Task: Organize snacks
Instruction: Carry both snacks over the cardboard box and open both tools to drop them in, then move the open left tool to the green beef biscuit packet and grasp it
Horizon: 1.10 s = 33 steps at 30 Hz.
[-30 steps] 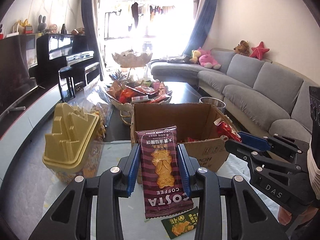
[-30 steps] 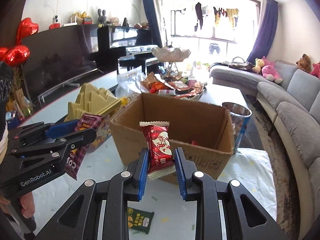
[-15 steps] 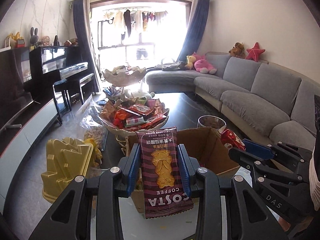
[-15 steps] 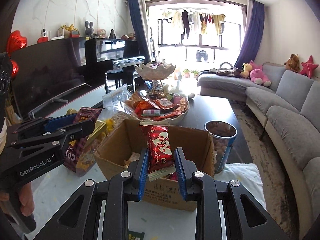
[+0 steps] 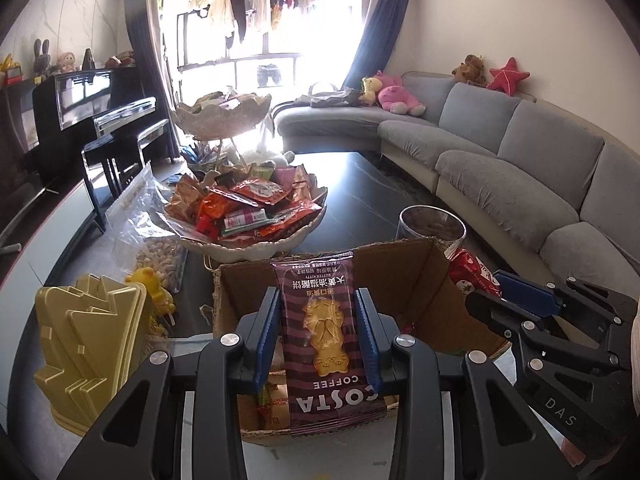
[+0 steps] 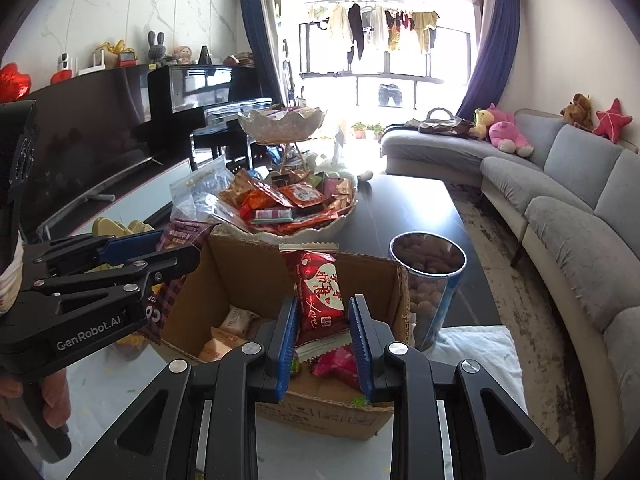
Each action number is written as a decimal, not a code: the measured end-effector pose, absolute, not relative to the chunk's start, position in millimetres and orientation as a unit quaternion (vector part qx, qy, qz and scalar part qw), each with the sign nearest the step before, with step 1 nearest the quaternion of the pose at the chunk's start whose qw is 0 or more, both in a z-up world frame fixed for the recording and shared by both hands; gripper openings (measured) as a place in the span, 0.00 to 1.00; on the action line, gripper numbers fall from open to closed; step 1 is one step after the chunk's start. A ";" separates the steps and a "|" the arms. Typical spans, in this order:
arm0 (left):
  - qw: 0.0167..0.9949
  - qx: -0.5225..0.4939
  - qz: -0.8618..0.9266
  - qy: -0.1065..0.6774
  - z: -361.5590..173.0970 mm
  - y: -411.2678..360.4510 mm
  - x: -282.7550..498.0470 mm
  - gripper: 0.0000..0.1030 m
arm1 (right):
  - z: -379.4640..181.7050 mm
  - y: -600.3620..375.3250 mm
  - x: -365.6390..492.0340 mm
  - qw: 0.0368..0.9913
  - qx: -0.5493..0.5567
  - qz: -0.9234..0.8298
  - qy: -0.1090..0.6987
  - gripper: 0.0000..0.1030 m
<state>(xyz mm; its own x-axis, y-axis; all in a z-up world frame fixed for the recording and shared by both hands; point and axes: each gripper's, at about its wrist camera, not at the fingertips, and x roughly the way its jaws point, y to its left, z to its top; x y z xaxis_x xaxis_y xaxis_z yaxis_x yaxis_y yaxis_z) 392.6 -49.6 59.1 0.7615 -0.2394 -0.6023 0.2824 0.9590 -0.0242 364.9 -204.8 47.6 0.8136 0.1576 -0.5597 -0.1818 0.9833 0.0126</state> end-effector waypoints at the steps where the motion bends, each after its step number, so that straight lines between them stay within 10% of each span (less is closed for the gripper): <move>1: 0.937 0.034 -0.140 0.320 56.8 -50.5 396.8 0.36 | 45.5 -205.0 367.4 0.951 -0.021 0.088 0.295 0.27; 8: 0.935 0.046 -0.122 0.331 47.0 -53.2 412.3 0.42 | 32.4 -207.4 385.4 0.947 -0.021 0.077 0.311 0.27; 12: 0.936 0.050 -0.123 0.325 47.2 -46.9 399.4 0.55 | 30.5 -211.6 381.2 0.950 -0.011 0.057 0.307 0.49; 33: 0.941 0.109 -0.155 0.280 58.9 -31.3 281.2 0.66 | 35.6 -197.8 274.2 0.952 -0.004 0.038 0.303 0.62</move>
<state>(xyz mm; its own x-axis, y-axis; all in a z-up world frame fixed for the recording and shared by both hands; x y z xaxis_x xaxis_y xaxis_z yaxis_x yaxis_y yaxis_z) 281.2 -31.3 58.9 0.7950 -0.2301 -0.5612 0.3524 0.9283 0.1186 274.2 -197.8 35.6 0.8139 0.0698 -0.5768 -0.0742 0.9971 0.0159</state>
